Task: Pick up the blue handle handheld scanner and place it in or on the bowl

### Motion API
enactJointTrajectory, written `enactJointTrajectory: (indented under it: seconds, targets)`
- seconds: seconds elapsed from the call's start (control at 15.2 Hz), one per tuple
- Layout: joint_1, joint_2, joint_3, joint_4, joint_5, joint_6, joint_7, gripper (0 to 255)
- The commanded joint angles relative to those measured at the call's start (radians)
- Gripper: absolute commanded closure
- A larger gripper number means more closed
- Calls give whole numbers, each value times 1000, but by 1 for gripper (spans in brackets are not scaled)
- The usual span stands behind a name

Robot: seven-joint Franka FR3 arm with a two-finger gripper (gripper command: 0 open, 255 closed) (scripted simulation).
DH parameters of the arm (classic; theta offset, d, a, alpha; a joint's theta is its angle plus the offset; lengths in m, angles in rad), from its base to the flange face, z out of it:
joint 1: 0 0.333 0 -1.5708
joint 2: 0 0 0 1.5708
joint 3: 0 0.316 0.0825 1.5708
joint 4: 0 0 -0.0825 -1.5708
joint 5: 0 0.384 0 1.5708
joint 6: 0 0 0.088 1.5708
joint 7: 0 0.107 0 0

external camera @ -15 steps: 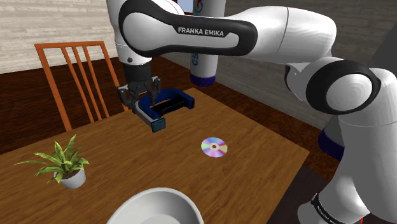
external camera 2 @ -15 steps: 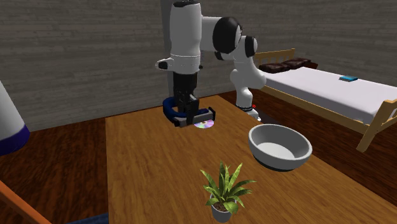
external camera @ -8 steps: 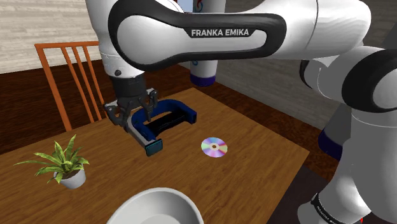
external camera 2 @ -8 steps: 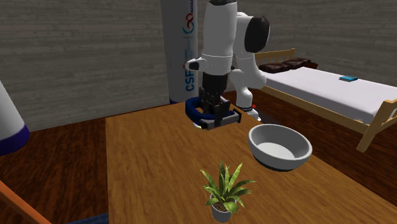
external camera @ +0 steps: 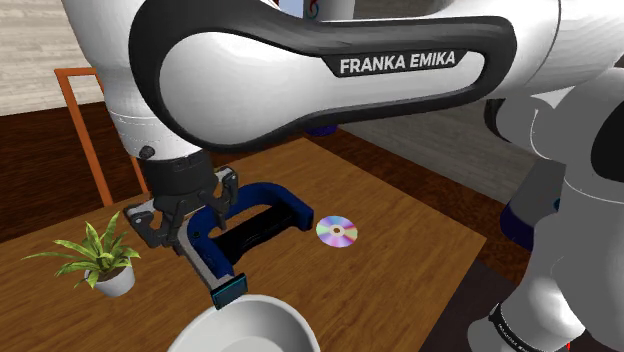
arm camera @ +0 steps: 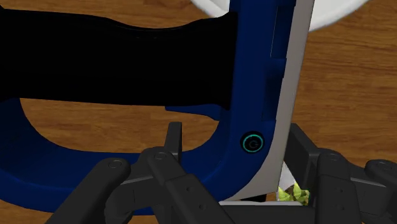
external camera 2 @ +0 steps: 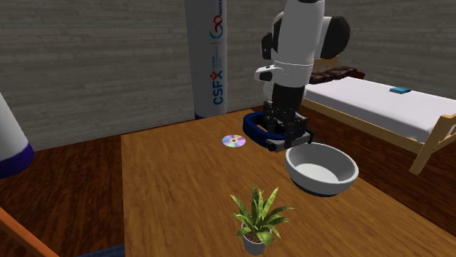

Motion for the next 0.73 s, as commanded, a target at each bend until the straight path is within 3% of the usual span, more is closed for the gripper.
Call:
enactJointTrajectory:
  seconds: [0.0,0.66]
  targets:
    - [29,-6,12,-12,-3,4,44,255]
    - [215,46,67,63,-45,-43,267,255]
